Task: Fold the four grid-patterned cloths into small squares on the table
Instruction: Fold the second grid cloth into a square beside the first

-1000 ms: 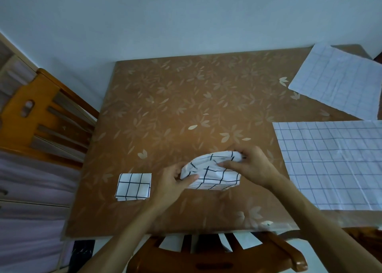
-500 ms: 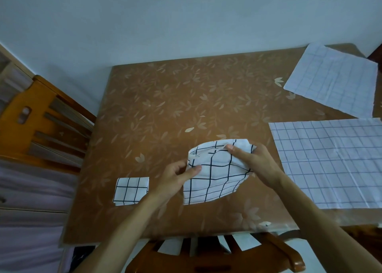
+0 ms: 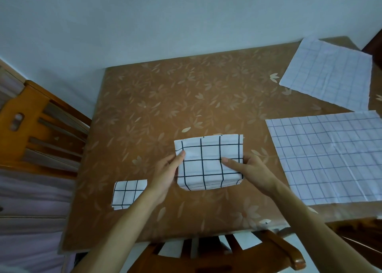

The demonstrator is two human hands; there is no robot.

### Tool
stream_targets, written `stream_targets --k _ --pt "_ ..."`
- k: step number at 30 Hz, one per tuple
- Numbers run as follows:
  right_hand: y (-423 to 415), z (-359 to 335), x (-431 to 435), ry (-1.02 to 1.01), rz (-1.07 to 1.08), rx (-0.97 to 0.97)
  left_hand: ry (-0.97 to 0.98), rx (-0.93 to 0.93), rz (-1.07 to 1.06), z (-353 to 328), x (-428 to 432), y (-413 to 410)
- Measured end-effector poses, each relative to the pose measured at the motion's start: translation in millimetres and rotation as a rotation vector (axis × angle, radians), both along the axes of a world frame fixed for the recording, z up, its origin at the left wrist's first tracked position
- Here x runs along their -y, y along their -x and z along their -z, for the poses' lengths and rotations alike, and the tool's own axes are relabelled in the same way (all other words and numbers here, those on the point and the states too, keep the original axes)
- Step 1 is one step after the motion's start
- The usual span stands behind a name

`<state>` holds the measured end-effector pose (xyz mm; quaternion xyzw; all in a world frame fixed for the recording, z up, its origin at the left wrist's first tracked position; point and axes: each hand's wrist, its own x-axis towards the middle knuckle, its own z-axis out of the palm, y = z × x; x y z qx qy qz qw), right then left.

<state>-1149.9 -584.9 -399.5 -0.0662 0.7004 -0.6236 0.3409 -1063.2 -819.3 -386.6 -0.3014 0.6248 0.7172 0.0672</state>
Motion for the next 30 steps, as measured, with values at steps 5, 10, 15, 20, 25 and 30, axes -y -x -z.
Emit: stream_targets --k 5,10,15,20,25,30 --pt "4.3 0.5 -1.2 -0.064 0.003 -0.045 -0.213 -0.001 0.073 -5.6 4.5 1.8" --pt "5.7 5.1 -6.6 -0.055 -0.023 -0.101 -0.271 0.044 0.198 -5.5 23.0 1.5" --pt "2.5 2.8 -7.6 0.184 -0.015 0.032 -0.183 0.027 0.213 -3.7 32.5 2.3" --pt "-4.8 14.0 -9.4 0.183 -0.129 0.085 -0.215 -0.029 -0.002 -7.9 24.9 4.7" --pt "-11.3 14.7 -2.8 0.180 -0.069 0.086 -0.340 -0.016 -0.138 -11.4 22.6 7.4" --pt "-13.7 11.2 3.5 0.101 -0.091 0.069 -0.431 -0.014 -0.223 -5.6 26.0 9.6"
